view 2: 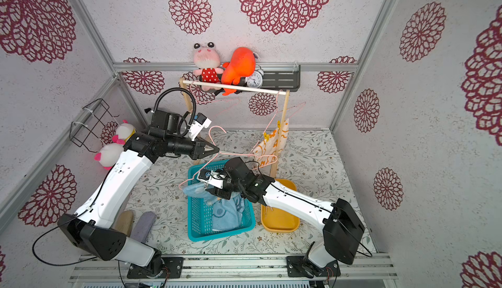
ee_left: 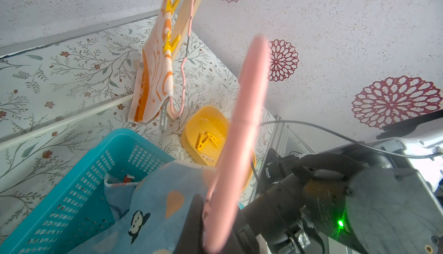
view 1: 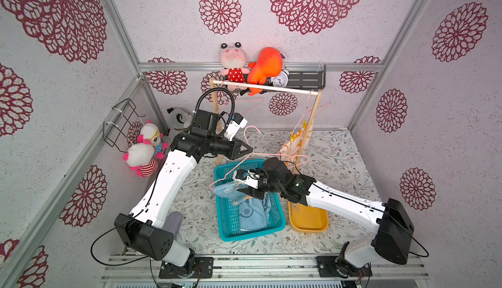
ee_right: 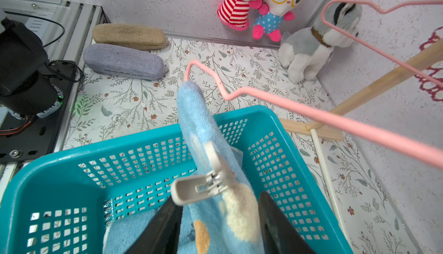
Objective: Remove the clothespins securing towels to the hanger
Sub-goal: Remove the clothespin from the hanger.
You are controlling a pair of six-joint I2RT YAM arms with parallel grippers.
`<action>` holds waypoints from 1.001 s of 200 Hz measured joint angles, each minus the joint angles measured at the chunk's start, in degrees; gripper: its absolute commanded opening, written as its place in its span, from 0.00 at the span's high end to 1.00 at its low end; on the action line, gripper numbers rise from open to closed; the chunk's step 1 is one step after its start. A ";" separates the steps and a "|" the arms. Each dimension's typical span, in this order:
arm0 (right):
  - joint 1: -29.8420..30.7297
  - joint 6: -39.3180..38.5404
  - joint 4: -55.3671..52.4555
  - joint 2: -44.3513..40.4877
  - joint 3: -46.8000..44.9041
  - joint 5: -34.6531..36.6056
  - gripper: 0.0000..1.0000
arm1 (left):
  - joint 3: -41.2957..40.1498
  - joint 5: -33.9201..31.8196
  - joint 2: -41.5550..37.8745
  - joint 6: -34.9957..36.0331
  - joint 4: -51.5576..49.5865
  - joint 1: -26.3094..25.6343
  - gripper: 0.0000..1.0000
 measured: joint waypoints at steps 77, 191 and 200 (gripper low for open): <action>1.46 -1.36 0.70 1.99 1.66 -0.07 0.56 | 0.02 0.52 0.26 0.00 -0.11 0.00 1.00; 1.68 -1.64 0.37 2.08 2.75 -0.24 0.63 | 0.02 0.52 0.26 0.02 -0.35 -0.17 1.00; 1.68 -1.86 0.04 2.08 2.95 -0.31 0.59 | 0.02 0.55 0.26 0.07 -0.35 -0.22 1.00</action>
